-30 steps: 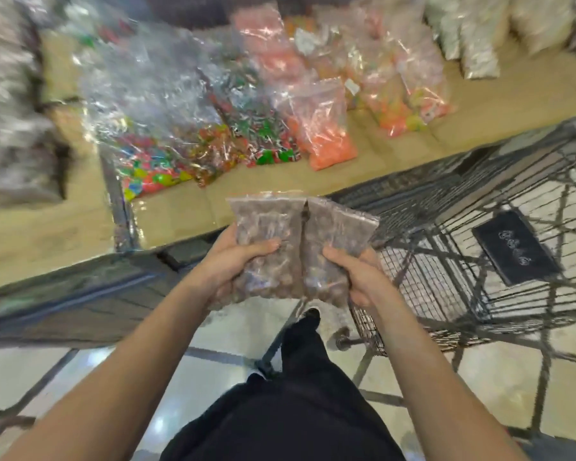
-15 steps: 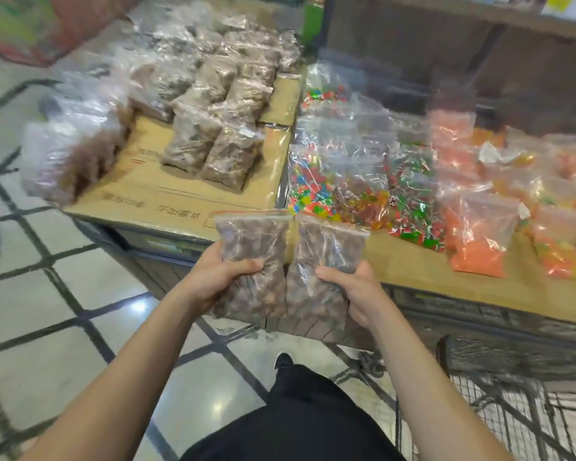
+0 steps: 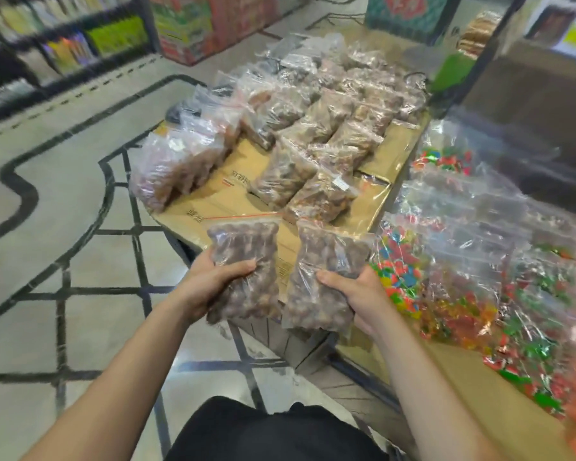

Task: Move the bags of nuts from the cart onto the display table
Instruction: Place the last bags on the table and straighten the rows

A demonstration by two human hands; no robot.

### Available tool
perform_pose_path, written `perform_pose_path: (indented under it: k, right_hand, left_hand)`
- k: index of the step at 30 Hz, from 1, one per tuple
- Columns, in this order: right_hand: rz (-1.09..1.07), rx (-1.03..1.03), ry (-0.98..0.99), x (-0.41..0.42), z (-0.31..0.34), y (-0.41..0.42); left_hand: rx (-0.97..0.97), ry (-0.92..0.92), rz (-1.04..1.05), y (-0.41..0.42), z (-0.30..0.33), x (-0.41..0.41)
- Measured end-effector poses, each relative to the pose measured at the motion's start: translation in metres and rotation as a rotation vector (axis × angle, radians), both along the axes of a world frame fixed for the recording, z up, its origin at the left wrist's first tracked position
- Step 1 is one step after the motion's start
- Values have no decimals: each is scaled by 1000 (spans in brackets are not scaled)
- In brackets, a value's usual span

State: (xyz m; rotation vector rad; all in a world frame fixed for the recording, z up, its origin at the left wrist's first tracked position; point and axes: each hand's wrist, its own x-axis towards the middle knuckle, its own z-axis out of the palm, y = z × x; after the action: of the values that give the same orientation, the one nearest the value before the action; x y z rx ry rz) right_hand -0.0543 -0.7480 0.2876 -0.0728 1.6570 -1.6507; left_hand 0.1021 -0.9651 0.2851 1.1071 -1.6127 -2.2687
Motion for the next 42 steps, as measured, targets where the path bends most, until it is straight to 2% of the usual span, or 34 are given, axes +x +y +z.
perform_pose_path:
  k: [9, 14, 22, 26, 32, 42]
  right_hand:
    - [1, 32, 55, -18, 0, -88]
    - [-101, 16, 39, -12, 0, -144]
    - [-365, -70, -12, 29, -8, -216]
    - [-437, -115, -42, 35, -9, -228]
    - [-468, -42, -9, 10, -8, -238]
    - [-420, 9, 53, -72, -12, -248]
  left_hand:
    - [-30, 54, 15, -87, -6, -4]
    - [-34, 66, -17, -149, -10, -8]
    - [-58, 39, -195, -245, 2, -33]
    - [-22, 38, -251, -267, 11, -67]
    - [-32, 11, -318, -275, 13, -126]
    - [-250, -77, -154, -282, -6, -252]
